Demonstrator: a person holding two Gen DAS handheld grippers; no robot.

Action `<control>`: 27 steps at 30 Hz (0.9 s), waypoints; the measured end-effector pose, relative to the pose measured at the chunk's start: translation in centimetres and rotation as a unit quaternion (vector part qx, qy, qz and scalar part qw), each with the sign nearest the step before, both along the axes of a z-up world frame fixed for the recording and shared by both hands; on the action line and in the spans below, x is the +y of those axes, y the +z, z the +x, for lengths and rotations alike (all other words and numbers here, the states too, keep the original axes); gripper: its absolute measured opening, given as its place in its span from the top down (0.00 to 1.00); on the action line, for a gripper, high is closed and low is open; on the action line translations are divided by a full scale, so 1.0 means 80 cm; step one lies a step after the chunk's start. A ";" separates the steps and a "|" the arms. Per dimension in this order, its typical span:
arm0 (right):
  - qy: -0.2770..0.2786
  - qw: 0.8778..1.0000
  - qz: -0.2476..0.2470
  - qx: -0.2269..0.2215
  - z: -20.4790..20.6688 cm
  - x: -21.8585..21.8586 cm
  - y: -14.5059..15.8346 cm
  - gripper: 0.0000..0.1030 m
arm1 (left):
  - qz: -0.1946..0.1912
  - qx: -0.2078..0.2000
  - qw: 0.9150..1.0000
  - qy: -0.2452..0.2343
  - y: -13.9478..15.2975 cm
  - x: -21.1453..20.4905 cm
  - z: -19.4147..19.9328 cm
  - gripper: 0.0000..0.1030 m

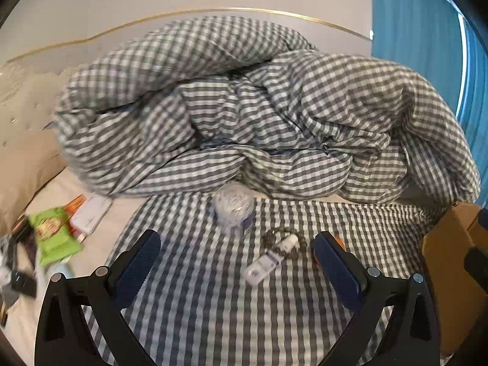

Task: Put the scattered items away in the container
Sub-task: 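Move both tools back over the tub and orange on the bed, then grasp the cotton-swab tub with left tool while right tool grasps the orange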

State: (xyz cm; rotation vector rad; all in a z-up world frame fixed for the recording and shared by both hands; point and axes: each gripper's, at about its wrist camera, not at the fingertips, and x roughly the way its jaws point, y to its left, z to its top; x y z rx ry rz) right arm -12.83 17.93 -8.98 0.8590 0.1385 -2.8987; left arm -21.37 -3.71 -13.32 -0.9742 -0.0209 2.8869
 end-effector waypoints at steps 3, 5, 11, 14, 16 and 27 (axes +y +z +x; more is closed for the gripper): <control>-0.005 1.000 0.001 -0.011 -0.019 0.005 -0.015 0.00 | 0.002 -0.011 1.000 -0.014 -0.019 0.004 -0.037 0.00; -0.008 1.000 0.000 -0.020 -0.031 0.009 -0.025 0.00 | 0.001 -0.020 1.000 -0.019 -0.032 0.005 -0.060 0.00; -0.013 0.999 -0.008 -0.038 -0.062 0.014 -0.052 0.00 | -0.012 -0.054 0.998 -0.032 -0.080 0.011 -0.128 0.00; -0.013 0.999 -0.010 -0.045 -0.072 0.014 -0.063 0.00 | 0.003 -0.074 0.997 -0.028 -0.101 0.006 -0.153 0.00; -0.011 0.999 -0.008 -0.047 -0.078 0.012 -0.068 0.00 | 0.009 -0.083 0.996 -0.020 -0.112 0.003 -0.166 0.00; -0.012 0.998 -0.008 -0.065 -0.099 0.007 -0.096 0.00 | -0.018 -0.080 0.997 -0.013 -0.135 0.013 -0.187 0.37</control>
